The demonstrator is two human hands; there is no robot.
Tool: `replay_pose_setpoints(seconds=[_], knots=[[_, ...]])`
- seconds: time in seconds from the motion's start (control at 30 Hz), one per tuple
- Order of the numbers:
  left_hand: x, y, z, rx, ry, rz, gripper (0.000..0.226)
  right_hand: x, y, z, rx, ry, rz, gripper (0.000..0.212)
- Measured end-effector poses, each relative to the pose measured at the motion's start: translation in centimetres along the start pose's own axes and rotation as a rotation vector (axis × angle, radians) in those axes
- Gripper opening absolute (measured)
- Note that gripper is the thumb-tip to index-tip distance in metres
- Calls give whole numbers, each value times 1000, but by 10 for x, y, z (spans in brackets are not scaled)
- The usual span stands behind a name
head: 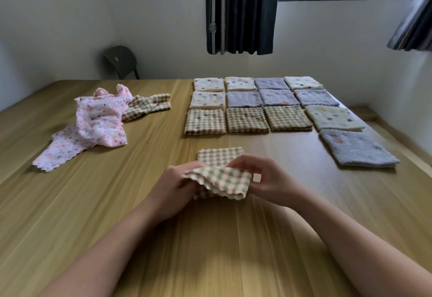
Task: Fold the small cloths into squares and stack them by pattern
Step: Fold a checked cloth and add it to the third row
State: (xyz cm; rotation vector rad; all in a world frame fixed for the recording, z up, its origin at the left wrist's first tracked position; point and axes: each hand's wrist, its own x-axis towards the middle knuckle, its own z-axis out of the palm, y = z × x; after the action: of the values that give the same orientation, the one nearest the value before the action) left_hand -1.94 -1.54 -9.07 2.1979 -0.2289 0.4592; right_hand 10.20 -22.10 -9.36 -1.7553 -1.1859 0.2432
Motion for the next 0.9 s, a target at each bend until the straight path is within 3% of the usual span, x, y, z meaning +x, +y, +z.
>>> replay_pose_setpoints(seconds=[0.07,0.17,0.27,0.37,0.6,0.9], knots=[[11,4,1,1,46,-188,21,3,-1,1,84,46,74,19],[27,5,7,-4,66,-458,25,9,1,6,129,201,235,54],[42,3,12,111,46,-584,20,14,1,9,-35,329,333,29],[50,1,18,281,68,-629,27,18,-2,9,-242,365,421,19],[52,10,32,630,163,-598,27,34,-4,10,-604,300,584,24],[51,10,37,897,155,-551,27,42,-6,12,-732,260,670,24]])
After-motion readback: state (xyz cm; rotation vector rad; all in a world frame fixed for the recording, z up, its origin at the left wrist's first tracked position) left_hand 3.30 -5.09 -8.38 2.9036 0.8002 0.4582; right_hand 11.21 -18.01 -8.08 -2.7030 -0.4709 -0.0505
